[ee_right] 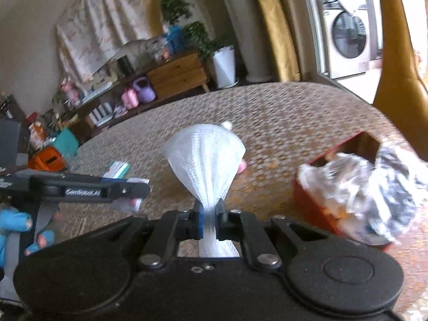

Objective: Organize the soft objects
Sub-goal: 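Carry sachet with left tool while right tool carries mesh bag over tin box, then lower sachet into tin box and open left tool while right tool releases mesh bag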

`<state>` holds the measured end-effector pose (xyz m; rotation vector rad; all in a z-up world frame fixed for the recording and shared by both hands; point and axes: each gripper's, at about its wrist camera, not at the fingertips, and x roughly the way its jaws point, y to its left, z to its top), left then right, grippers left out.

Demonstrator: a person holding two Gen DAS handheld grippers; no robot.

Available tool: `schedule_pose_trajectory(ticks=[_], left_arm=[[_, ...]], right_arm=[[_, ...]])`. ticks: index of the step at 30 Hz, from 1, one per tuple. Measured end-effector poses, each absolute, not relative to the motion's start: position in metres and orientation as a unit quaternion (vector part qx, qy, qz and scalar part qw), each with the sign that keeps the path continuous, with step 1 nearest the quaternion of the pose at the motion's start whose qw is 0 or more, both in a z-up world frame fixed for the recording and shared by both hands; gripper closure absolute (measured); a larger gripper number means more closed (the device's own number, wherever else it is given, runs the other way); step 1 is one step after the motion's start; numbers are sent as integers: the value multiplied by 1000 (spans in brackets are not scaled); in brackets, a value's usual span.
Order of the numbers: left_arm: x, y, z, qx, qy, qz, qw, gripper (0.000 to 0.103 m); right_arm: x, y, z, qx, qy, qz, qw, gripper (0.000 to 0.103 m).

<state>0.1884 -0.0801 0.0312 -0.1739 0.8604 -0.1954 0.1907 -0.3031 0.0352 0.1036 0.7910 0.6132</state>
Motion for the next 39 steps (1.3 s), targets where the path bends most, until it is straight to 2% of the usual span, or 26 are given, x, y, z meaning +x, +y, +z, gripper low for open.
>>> schedule_pose_trajectory(ticks=[8,17,29,39], left_arm=[[216,-153,51,-53,399,-154,902,70],[255,-222,45,-17,392,-190,900,70],[300,-265,-4,-4,431,-188,882,70],[318,-286,-36,7,453,-199,869,70]], right_arm=[[206,-353,52,75,354,243,900,96],[236,-407,47,91,341,178,919,96],[297,-429,-7,115,388,117,907,93],[315,-440,-57,121,436,88,888,93]])
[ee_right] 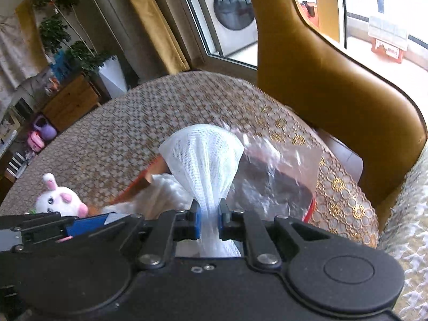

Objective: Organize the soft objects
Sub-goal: 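Lower sachet into tin box and open left tool while right tool releases mesh bag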

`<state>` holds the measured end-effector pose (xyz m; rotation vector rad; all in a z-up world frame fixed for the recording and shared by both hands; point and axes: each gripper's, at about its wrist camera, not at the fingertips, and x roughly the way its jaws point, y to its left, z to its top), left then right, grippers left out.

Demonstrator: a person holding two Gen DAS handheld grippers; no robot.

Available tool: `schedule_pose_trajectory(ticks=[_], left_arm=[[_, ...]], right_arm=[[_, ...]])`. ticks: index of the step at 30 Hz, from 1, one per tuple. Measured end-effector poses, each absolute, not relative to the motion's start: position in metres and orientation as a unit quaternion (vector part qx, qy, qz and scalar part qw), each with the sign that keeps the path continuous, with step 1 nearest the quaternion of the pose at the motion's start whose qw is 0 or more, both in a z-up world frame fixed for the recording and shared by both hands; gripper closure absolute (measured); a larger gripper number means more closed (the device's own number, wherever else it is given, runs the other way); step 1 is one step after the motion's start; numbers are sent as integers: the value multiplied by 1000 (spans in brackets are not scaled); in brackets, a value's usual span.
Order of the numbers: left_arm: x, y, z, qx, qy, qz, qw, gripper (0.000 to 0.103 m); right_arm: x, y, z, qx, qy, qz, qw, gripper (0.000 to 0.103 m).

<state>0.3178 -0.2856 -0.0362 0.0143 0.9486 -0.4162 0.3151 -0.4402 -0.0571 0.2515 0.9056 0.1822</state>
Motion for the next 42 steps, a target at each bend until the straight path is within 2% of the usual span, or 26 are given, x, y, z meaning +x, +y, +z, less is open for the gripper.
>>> schedule_pose_trajectory(ticks=[4,13,15,18,19,20,23,30,42], left_arm=[[319,-295,-42,18,457,-205,866,70],[326,-294,-57,18,462,-199,864,69],[327,-293,-57,11,462,-202,864,67],[327,-290,-55,-2,460,-199,865,49],[326,-288,-54,-6,458,-199,867,40],[325,-287,-53,-9,454,-198,869,36],[321,-284,-48,-10,450,-199,871,36],[307,-268,-32,-20,437,-199,877,36],[265,-240,7,-14,400,-204,894,36]], right_arm=[[319,-440,-67,116,447,83,883,92],[322,-437,-72,112,454,88,880,81],[322,-438,-71,113,452,84,881,75],[319,-440,-69,113,445,81,884,64],[319,-441,-68,115,443,82,885,63],[317,-441,-66,115,441,83,886,62],[315,-442,-60,116,435,82,889,60],[300,-441,-40,116,416,87,897,47],[245,-434,-1,111,371,100,916,41]])
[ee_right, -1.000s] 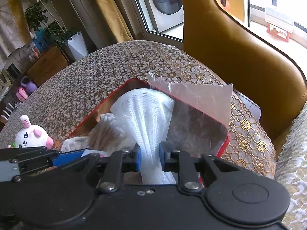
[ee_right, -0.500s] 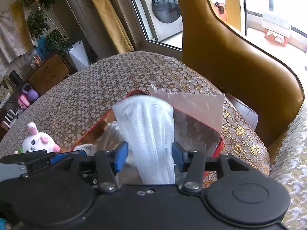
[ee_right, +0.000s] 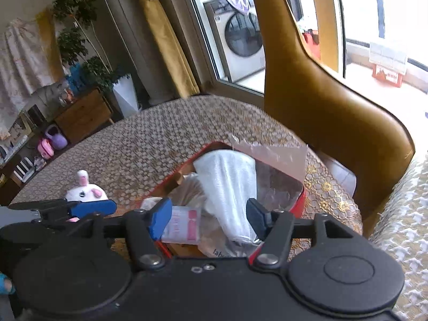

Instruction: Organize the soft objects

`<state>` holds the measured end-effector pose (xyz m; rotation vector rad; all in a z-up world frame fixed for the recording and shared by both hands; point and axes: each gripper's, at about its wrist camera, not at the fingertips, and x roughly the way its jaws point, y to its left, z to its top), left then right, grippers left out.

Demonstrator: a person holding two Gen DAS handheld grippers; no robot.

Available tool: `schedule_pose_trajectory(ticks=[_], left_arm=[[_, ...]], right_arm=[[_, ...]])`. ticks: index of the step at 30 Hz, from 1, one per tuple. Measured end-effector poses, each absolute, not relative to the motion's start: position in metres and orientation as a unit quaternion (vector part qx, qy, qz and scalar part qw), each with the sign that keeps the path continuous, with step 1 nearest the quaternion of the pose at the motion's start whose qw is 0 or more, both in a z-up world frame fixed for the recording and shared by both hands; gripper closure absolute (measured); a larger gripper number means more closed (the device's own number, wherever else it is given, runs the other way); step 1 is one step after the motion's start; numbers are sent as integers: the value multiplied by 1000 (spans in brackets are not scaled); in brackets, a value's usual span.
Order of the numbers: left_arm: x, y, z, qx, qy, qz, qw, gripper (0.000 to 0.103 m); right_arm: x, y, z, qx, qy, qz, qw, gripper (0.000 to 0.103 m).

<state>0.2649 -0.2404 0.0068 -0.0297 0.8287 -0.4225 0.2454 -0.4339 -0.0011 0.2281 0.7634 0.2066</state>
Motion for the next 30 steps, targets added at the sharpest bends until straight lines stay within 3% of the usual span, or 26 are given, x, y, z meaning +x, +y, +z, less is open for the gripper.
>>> schedule_pose_trajectory(ticks=[8,12,14,21,30], left_arm=[[226,-224,31,-8,372,-216,903,36],[205,-215,42,-1,355,-224,907,36],[194,-208,46,-2,349,-230,909,28],[161,-184,57,-14,327,-236,915,21],[128,-166,55,-3,310,-228,923,18]], right_arm=[[203,-423,22,95,330,109,933,39],[178,-416,33,88,299,113,944,33],[167,-410,38,80,285,115,948,32],[125,-389,47,80,240,146,956,20],[88,-375,41,82,203,153,964,8]])
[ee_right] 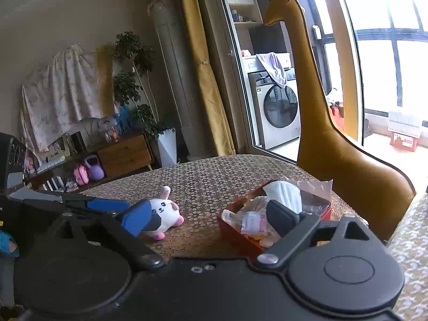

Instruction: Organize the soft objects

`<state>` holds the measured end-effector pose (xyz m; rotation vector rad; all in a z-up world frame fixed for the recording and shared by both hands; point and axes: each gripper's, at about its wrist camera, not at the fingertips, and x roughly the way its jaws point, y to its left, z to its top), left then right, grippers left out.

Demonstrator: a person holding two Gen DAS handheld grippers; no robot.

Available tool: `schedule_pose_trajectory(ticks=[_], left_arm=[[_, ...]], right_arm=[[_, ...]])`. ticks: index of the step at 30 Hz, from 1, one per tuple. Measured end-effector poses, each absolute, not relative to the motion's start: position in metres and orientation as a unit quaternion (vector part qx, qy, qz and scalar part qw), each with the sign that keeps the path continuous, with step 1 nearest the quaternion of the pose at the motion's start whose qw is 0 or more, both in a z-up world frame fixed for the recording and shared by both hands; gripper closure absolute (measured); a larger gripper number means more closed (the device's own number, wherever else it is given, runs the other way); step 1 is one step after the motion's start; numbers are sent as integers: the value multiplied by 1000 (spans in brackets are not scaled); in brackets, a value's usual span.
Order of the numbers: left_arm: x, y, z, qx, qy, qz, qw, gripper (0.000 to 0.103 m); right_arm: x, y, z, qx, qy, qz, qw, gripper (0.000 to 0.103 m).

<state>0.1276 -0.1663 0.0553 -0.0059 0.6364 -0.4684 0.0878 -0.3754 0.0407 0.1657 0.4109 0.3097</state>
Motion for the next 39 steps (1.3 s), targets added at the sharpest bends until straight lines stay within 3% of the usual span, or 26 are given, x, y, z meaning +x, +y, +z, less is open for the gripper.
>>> schedule_pose_trajectory(ticks=[7,10,20,39], left_arm=[[103,-157,58,-11,283,-227,932,13],[96,-154,59,-24,274,-232,933,0],[81,-161,53,-29,270,-245,931,0],[69,-162,52,-14,251,-224,942,0]], right_arm=[[69,-376,31,79,182,135,971,0],[63,-378,28,74,173,125,974,0],[41,-374,24,53,137,87,985,0],[41,-369,21,41,142,80,986,0]])
